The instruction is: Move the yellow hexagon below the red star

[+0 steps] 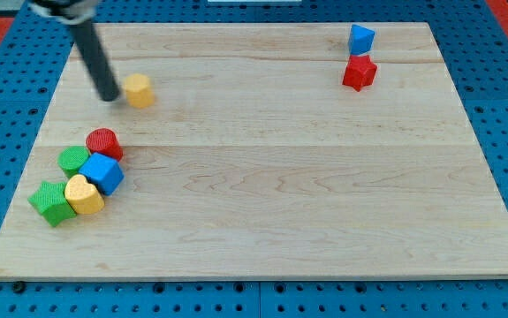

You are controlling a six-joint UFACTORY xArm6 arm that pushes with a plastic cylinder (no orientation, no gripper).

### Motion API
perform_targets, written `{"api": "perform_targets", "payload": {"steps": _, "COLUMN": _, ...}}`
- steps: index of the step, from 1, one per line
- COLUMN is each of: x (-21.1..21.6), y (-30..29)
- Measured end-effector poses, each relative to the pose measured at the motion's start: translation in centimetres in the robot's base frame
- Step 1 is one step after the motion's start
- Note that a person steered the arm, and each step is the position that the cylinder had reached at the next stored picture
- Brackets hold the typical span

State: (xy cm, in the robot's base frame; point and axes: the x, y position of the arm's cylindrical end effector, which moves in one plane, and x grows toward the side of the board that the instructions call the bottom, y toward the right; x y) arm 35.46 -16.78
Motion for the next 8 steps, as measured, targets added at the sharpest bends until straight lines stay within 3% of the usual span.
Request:
{"api": "perform_targets", "payload": {"steps": 1, "x": -0.1, "y": 6.7}}
{"api": "perform_targets", "payload": {"steps": 2, "x": -1.5, "y": 9.7}}
{"api": "perform_targets", "payload": {"steps": 3, "x": -3.7, "y": 12.2}}
{"api": "perform_targets", "payload": {"steps": 4, "x": -6.4, "y": 10.0}}
{"api": "perform_targets", "payload": {"steps": 5, "x": -8.6, "y": 14.5}}
{"api": "perform_targets", "payload": {"steps": 7, "x": -2.5, "y": 21.9}}
{"api": "perform_targets", "payload": {"steps": 8, "x": -2.0, "y": 19.9}}
